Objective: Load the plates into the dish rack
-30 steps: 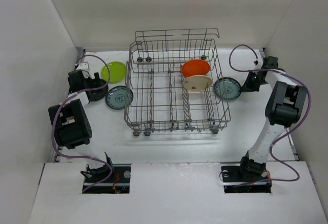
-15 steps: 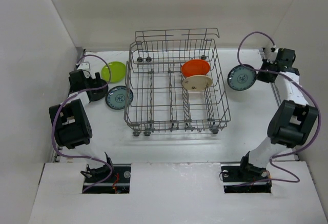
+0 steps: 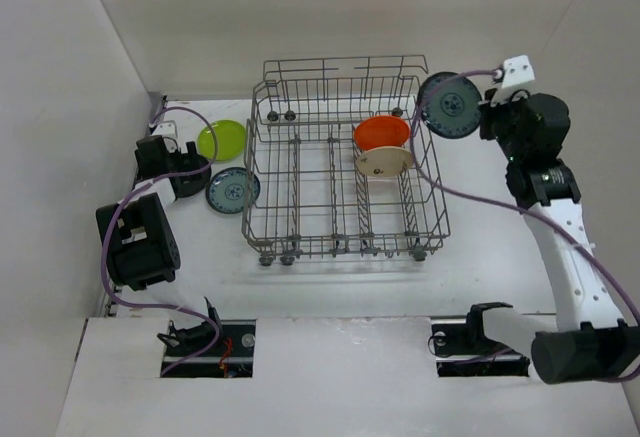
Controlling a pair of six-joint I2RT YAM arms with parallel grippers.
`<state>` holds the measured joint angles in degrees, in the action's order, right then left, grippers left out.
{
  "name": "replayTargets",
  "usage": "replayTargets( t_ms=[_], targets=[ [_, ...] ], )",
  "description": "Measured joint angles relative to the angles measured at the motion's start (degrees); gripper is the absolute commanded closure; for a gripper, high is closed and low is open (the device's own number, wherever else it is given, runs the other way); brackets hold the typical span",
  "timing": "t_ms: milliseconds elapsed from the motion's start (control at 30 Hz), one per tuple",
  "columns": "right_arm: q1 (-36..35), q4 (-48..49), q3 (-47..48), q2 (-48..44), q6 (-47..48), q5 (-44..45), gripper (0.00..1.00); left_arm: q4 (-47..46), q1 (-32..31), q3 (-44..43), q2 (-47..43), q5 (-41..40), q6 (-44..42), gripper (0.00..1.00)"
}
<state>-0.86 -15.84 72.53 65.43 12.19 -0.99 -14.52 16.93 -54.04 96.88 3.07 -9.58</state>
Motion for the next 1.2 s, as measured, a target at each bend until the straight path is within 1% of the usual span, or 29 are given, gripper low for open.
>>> replayTargets(
  t_ms=[100, 200, 400, 633, 833, 1033, 1200],
  targets=[
    [-7.15, 4.09, -3.69, -4.04, 8.5, -0.87, 1.0, 0.0, -0.09, 0.0, 0.0, -0.13, -0.02, 0.0],
    [-12.46, 5.22, -8.26, -6.88, 16.81, -3.58, 1.0, 0.0, -0.09, 0.0, 0.0, -0.15, -0.02, 0.0],
    [-16.85, 5.62, -14.32, -8.61, 30.77, -9.4, 1.0, 0.0, -0.09, 0.0, 0.0, -0.15, -0.02, 0.0],
    [-20.13, 8.46, -21.11, -11.5, 43.65, -15.61, 1.0, -0.04, -0.35, 0.0, 0.0, -0.28, -0.02, 0.0],
    [-22.77, 10.14, -25.59, -12.44, 49.42, -18.34, 1.0, -0.04, -0.35, 0.02, 0.0, -0.5, -0.02, 0.0],
    [-26.12, 10.51, -26.67, -11.47, 50.66, -17.2, 1.0, -0.13, -0.37, 0.02, 0.0, -0.55, -0.02, 0.0],
    [-26.82, 12.5, -29.38, -11.26, 51.04, -15.72, 1.0, -0.26, -0.37, 0.02, 0.0, -0.57, -0.02, 0.0]
  ],
)
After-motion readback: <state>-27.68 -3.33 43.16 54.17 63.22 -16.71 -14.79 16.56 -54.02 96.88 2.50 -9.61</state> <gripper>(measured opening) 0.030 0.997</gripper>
